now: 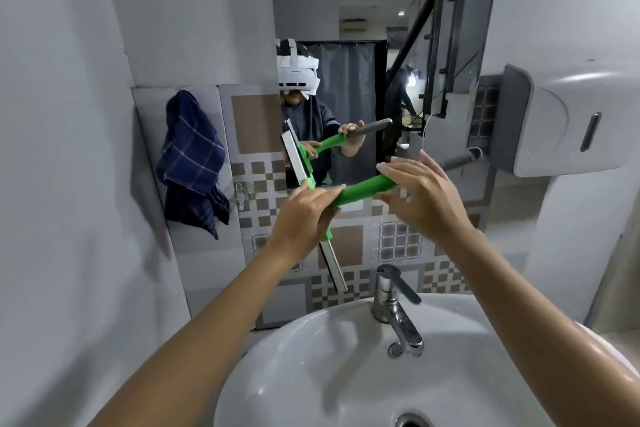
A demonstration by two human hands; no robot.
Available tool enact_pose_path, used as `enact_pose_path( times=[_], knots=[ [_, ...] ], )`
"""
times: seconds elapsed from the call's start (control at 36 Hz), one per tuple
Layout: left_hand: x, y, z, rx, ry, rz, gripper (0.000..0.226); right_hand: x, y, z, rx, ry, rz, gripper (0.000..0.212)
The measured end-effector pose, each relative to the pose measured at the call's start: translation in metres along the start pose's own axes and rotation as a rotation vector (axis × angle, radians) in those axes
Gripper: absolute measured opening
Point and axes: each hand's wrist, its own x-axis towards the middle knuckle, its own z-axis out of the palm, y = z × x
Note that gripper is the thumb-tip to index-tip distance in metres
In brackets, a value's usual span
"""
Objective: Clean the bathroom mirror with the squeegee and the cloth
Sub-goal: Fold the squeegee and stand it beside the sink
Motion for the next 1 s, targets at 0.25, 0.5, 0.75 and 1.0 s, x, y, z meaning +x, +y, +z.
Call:
enact_pose_path(
  times=[0.25, 0.5, 0.75, 1.0],
  knots=[
    [-0.039, 0.008, -0.011, -0.043, 0.173, -0.303, 0.034, 0.019, -0.078, 0.038, 0.491, 0.271, 0.426, 0.068],
    [-0.072, 0.004, -0.001, 0.011, 0.215, -0.441, 0.028, 0.038, -0.125, 0.082, 0.753, 0.298, 0.634, 0.086],
    [-0.096, -0.017, 0.008, 0.009, 0.284, -0.566, 0.033, 0.045, -0.151, 0.117, 0.987, 0.226, 0.712, 0.091],
    [-0.128, -0.039, 0.000, -0.372, 0.040, -0.639, 0.047, 0.025, -0.171, 0.146, 1.064, 0.127, 0.644, 0.086]
  ],
)
